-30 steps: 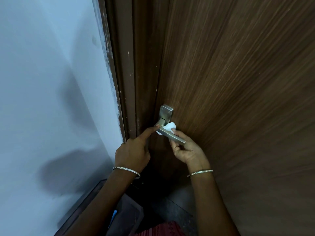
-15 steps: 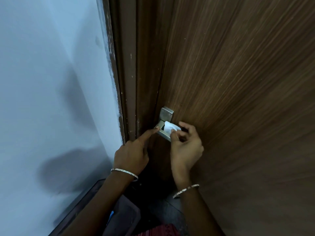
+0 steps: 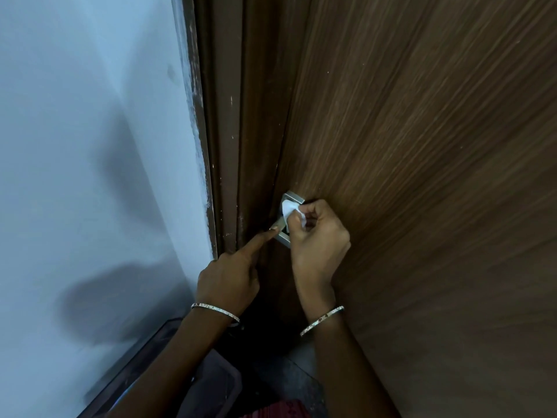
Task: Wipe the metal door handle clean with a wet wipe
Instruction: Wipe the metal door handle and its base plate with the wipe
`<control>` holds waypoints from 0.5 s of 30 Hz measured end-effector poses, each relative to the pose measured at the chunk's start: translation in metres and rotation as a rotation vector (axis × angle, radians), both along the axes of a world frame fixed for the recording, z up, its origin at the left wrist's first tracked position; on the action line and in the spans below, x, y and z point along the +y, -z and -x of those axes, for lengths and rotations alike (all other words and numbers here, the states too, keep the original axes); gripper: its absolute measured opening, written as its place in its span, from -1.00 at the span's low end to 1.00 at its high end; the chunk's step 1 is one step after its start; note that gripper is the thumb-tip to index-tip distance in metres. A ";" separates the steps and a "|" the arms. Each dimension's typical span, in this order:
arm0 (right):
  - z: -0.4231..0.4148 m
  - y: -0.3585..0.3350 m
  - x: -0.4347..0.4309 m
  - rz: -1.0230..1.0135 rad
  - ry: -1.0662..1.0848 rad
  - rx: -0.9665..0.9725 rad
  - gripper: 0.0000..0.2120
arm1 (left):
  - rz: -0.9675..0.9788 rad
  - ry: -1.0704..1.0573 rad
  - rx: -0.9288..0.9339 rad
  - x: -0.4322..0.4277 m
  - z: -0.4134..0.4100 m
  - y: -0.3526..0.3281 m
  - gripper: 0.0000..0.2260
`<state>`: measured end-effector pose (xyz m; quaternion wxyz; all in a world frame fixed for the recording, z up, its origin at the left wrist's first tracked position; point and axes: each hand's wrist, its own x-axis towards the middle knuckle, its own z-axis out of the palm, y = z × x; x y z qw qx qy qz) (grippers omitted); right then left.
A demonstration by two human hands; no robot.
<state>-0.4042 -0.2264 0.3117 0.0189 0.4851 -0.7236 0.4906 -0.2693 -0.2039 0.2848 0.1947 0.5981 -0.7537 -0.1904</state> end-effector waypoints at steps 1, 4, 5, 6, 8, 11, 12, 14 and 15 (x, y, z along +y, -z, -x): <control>-0.002 0.001 0.001 -0.010 -0.003 0.029 -0.92 | 0.001 -0.004 -0.002 0.000 0.000 0.000 -0.29; -0.002 0.013 0.005 -0.114 0.012 0.038 -0.91 | 0.016 -0.002 -0.003 0.001 0.000 0.001 -0.29; 0.000 0.016 0.005 -0.144 0.022 -0.015 -0.92 | 0.013 0.005 0.002 0.000 0.000 0.001 -0.29; 0.002 0.017 0.005 -0.163 0.032 -0.064 -0.93 | 0.006 0.013 0.006 0.000 0.000 0.000 -0.28; 0.005 0.015 0.003 -0.170 0.041 -0.097 -0.94 | -0.012 0.025 0.008 0.000 -0.001 -0.001 -0.28; 0.004 0.005 0.003 -0.043 0.004 -0.150 -0.94 | -0.018 0.028 -0.002 0.000 -0.001 -0.002 -0.26; 0.004 0.000 0.002 0.035 -0.003 -0.159 -0.93 | -0.018 0.024 -0.006 0.000 -0.001 -0.002 -0.25; 0.004 -0.012 -0.001 0.164 -0.008 -0.148 -0.95 | -0.015 0.018 -0.018 0.001 0.000 -0.001 -0.25; 0.004 -0.016 -0.003 0.206 -0.015 -0.123 -0.96 | -0.006 0.014 -0.026 0.001 0.001 -0.001 -0.25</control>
